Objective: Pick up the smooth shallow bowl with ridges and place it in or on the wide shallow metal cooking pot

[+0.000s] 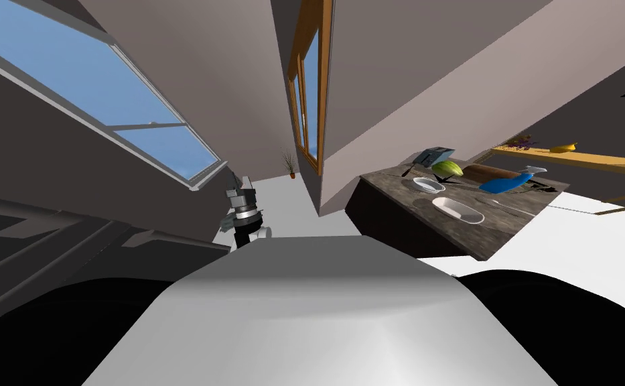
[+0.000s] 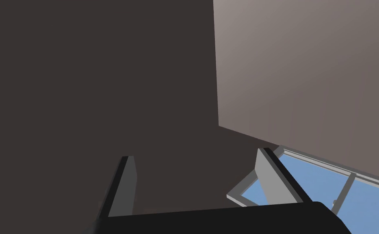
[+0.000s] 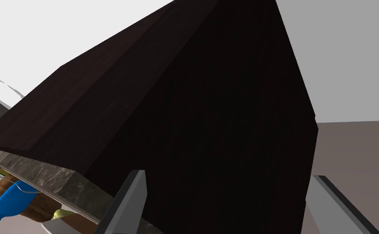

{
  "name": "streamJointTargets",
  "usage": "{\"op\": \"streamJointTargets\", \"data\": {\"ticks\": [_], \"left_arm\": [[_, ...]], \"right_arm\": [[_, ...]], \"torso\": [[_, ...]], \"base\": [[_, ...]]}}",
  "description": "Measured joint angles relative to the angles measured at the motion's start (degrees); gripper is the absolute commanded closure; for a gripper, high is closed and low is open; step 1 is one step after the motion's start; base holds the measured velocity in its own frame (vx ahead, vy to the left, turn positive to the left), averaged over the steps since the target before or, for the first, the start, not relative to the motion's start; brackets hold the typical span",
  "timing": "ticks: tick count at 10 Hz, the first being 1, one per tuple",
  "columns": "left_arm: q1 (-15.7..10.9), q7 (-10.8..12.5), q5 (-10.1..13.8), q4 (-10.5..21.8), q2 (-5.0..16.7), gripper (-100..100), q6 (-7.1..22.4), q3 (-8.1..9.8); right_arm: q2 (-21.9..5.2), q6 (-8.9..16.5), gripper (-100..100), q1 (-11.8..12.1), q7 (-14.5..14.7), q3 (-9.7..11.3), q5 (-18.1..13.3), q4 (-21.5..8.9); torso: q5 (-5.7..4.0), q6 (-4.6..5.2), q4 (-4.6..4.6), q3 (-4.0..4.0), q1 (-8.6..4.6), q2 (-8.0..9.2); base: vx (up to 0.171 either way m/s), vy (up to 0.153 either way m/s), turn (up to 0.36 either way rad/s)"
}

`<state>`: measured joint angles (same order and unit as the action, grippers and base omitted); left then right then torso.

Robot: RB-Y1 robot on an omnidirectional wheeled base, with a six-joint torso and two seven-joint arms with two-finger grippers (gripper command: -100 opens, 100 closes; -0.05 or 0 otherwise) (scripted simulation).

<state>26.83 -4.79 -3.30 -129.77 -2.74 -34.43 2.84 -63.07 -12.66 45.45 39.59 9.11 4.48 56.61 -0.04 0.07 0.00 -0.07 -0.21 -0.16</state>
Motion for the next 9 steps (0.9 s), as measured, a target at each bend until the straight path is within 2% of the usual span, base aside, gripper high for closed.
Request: {"op": "streamJointTargets", "data": {"ticks": [1,3,4,6,7,8,9], "left_arm": [[0.0,0.0,0.0,0.0,0.0,0,0.0,-0.01],[0.0,0.0,0.0,0.0,0.0,0,0.0,0.00],[0.0,0.0,0.0,0.0,0.0,0,0.0,0.00],[0.0,0.0,0.0,0.0,0.0,0,0.0,0.00],[0.0,0.0,0.0,0.0,0.0,0,0.0,0.00],[0.0,0.0,0.0,0.0,0.0,0,0.0,0.01],[0.0,0.0,0.0,0.0,0.0,0,0.0,0.01]], "right_arm": [[-0.8,-0.6,-100,-0.7,0.6,0.8,-0.2,-2.6],[-2.5,0.0,-100,0.4,2.0,0.3,-0.2,-4.3],[-3.1,-0.1,-100,0.3,2.7,0.6,-0.3,-5.9],[-4.2,-0.8,-100,-0.3,3.1,1.4,-0.4,-9.4],[-4.8,-1.1,-100,-1.3,4.2,2.2,-0.8,-12.4],[-5.3,-2.2,-100,-3.1,5.4,3.6,-1.4,-17.2],[-6.7,-1.5,-100,-0.8,5.9,2.5,-0.8,-15.7]], "torso": [[0.00,-0.08,-0.01,-0.04,-0.03,-0.08],[0.00,-0.07,-0.03,-0.09,-0.09,-0.18],[-0.02,-0.03,-0.04,-0.10,-0.09,-0.18],[0.01,-0.07,-0.01,-0.05,-0.04,-0.10],[-0.03,-0.10,-0.06,-0.19,-0.17,-0.35],[-0.07,-0.09,-0.12,-0.31,-0.35,-0.55],[-0.05,-0.02,-0.10,-0.26,-0.23,-0.44]], "base": [[0.073,-0.020,0.119],[0.093,-0.032,0.156],[0.041,-0.014,-0.005],[0.110,-0.038,0.222],[0.199,-0.106,0.252],[0.143,-0.078,0.081],[0.120,-0.068,0.143]]}}
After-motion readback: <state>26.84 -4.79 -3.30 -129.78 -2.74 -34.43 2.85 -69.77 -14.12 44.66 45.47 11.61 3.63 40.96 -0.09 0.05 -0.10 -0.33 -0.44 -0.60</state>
